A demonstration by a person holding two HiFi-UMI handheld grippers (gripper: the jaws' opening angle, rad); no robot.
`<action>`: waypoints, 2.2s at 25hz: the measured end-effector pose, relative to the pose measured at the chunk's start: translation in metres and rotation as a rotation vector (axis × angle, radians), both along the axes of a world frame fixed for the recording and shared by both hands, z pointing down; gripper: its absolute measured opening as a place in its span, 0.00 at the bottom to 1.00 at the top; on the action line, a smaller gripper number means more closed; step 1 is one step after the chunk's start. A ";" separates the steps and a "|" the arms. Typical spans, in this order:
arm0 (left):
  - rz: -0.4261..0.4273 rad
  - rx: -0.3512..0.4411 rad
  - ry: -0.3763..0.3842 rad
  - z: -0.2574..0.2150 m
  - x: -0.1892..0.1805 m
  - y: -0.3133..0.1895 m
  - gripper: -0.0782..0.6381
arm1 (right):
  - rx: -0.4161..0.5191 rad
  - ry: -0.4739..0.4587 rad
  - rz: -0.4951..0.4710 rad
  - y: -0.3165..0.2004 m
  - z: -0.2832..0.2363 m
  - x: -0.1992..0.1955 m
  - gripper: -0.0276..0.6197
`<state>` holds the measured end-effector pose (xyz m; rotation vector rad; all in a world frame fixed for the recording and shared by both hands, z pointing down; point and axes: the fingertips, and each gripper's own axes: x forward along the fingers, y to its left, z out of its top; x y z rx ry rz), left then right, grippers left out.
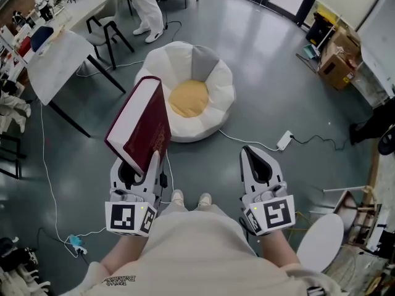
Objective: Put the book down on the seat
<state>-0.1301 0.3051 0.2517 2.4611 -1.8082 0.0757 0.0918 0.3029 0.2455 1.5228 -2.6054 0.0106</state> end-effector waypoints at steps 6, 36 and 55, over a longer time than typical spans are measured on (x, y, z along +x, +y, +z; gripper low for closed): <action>-0.010 -0.005 -0.004 0.001 0.018 -0.006 0.42 | -0.001 -0.001 -0.004 -0.007 0.004 0.021 0.04; 0.005 0.045 0.001 0.017 0.049 -0.051 0.43 | 0.059 0.029 0.006 -0.040 0.013 0.056 0.04; 0.036 0.011 0.003 0.020 0.015 -0.214 0.42 | 0.024 0.041 0.018 -0.205 0.016 0.011 0.04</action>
